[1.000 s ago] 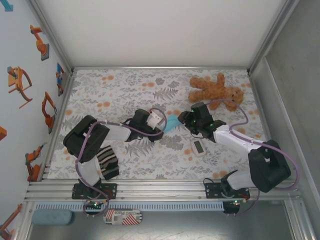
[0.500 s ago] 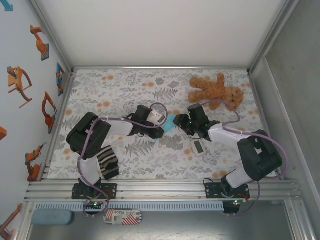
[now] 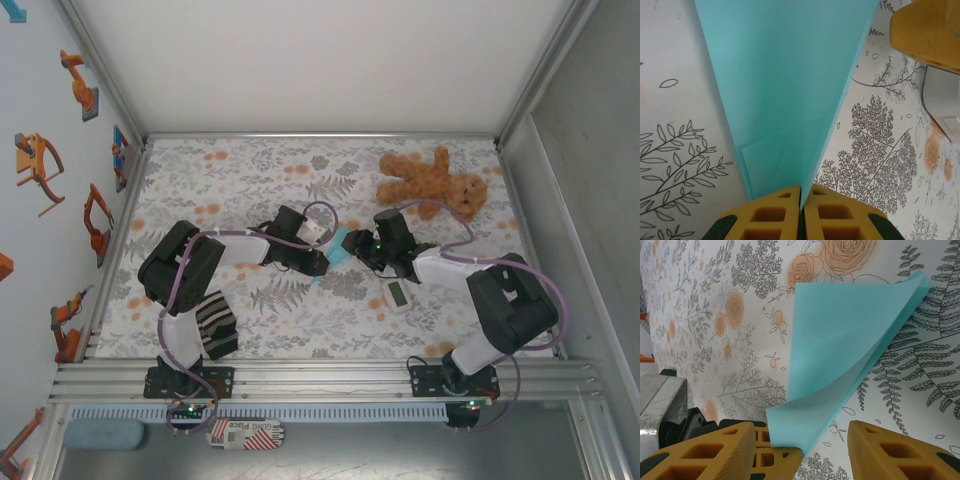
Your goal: Fold a paper plane with a square sheet of paper (pick it up from the middle)
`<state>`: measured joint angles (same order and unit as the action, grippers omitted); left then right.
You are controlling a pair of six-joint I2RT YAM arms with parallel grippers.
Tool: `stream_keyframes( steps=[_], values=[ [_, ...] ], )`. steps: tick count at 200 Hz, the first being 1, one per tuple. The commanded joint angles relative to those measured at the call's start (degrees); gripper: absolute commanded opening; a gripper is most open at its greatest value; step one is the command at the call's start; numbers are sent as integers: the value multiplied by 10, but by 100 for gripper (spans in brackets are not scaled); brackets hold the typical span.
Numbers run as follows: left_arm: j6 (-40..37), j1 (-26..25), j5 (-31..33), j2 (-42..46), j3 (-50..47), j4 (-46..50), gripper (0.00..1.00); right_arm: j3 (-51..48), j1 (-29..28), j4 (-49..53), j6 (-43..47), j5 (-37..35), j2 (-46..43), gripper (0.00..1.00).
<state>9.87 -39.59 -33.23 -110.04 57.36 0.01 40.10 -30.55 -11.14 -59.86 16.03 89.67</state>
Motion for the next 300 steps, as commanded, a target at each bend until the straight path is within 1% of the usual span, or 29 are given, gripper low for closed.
stream_keyframes(
  steps=[1,52,89,125,146,165,186,216,232,279,300],
  values=[
    [12,6,-9,-15,6,29,9,-11,1,-52,23,30,17,48],
    [40,14,-22,-30,3,30,11,-16,0,-146,22,96,66,41],
    [53,19,-28,-43,2,34,11,-16,0,-187,12,112,93,36],
    [60,24,-29,-45,5,45,11,-16,0,-185,16,106,93,35],
    [75,26,-30,-45,8,43,11,-22,0,-154,29,79,73,36],
    [91,26,-36,-48,10,41,11,-28,-1,-102,48,33,37,43],
    [106,25,-41,-52,15,45,10,-18,-4,-12,80,-28,3,51],
    [117,25,-46,-55,26,59,10,27,-12,95,107,-79,5,58],
    [120,26,-45,-56,32,68,10,50,-17,122,117,-88,17,59],
    [123,26,-48,-63,48,93,11,116,-33,165,144,-81,75,65],
    [123,25,-49,-64,51,97,11,134,-37,173,152,-81,92,66]
  ],
)
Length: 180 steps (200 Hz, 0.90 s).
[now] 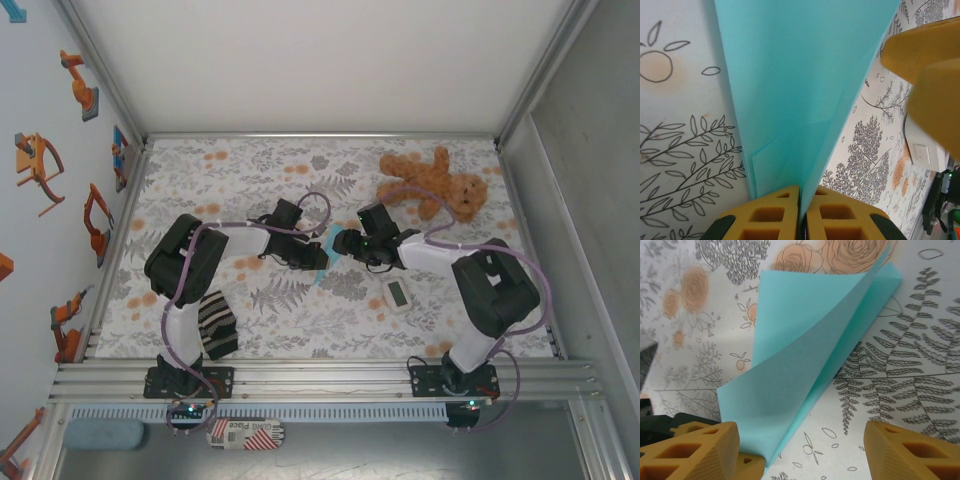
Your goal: Fold a paper plane with a square sheet of paper (pick it up from the middle)
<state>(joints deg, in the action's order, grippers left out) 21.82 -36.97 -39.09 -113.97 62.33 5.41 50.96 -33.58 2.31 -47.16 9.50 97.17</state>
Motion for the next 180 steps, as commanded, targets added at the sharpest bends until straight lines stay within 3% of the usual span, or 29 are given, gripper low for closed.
stream_keyframes(
  steps=[1,180],
  values=[
    [3,-1,10,-24,2,44,11,27,-6,38,26,-16,18,66],
    [22,-1,5,19,-22,13,20,87,-7,133,3,-62,141,59]
  ],
)
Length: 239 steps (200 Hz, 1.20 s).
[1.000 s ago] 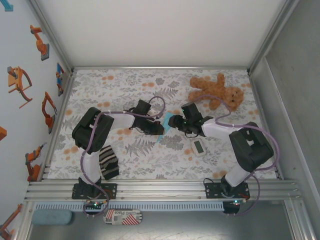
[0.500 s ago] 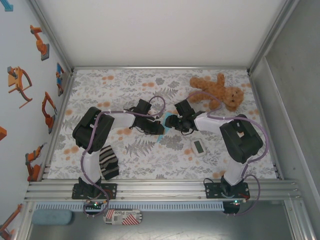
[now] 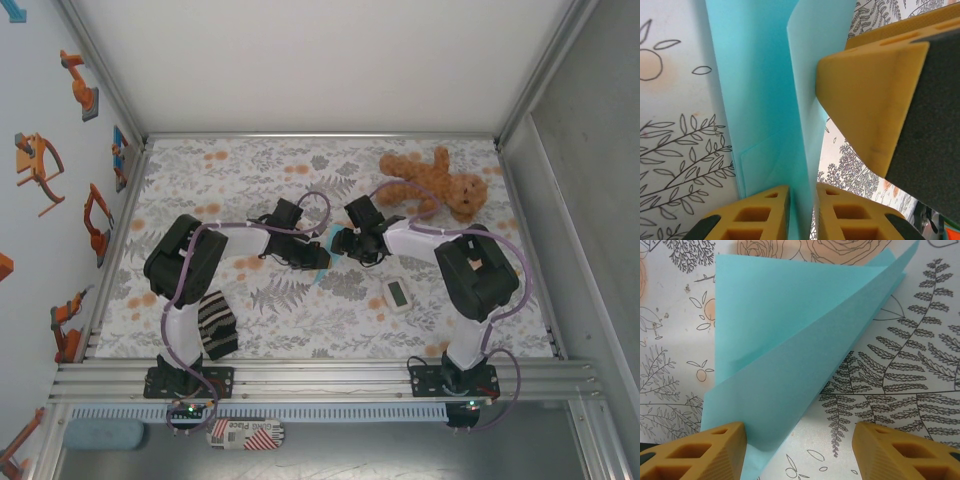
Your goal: Fold a paper plane with a square sheet of paper (pick it up from the middle)
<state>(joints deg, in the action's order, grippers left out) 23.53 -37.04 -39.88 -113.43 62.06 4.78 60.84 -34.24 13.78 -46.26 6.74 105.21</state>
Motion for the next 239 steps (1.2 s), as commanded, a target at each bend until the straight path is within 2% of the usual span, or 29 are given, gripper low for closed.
stream_keyframes(
  steps=[1,96,239],
  values=[
    [5,0,13,14,-20,19,20,-11,0,19,-6,-34,60,59],
    [20,0,19,70,-44,-17,23,0,-1,28,-2,-22,77,60],
    [10,-15,53,44,-42,17,22,4,-1,32,-5,-15,86,60]
  ],
)
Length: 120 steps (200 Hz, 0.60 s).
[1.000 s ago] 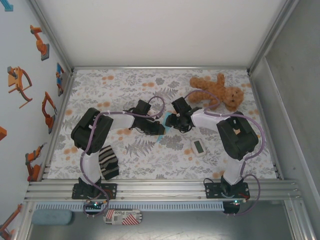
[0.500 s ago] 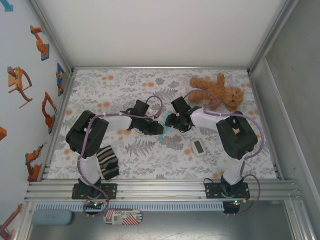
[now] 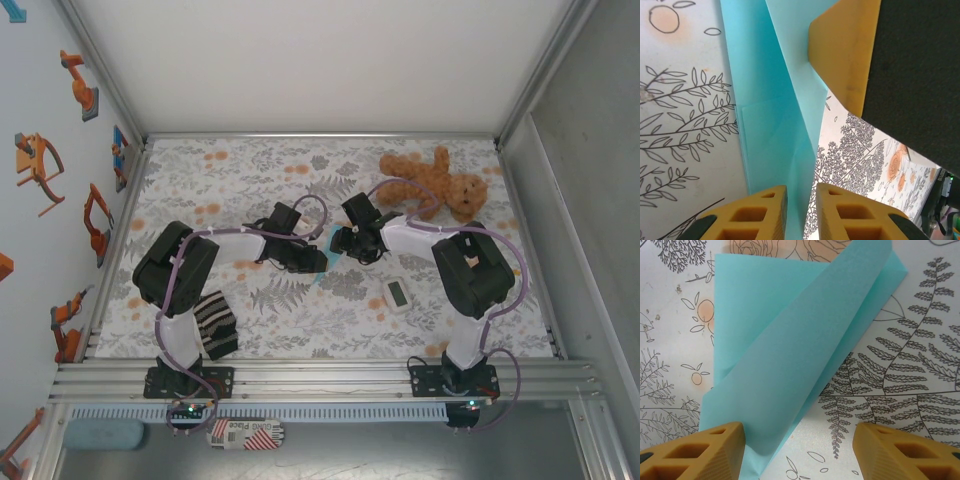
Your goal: Fold a paper plane with a square sheet of paper (pick it up from the middle)
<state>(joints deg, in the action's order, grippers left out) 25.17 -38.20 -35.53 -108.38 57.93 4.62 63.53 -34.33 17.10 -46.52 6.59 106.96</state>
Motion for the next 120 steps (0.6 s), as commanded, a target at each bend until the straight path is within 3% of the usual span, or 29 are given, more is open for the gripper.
stream_keyframes(
  steps=[1,120],
  values=[
    [-7,-3,11,-6,0,19,21,-23,0,-1,-2,-14,69,61],
    [-1,-3,35,-19,-21,18,13,-15,0,4,6,-3,59,62]
  ],
)
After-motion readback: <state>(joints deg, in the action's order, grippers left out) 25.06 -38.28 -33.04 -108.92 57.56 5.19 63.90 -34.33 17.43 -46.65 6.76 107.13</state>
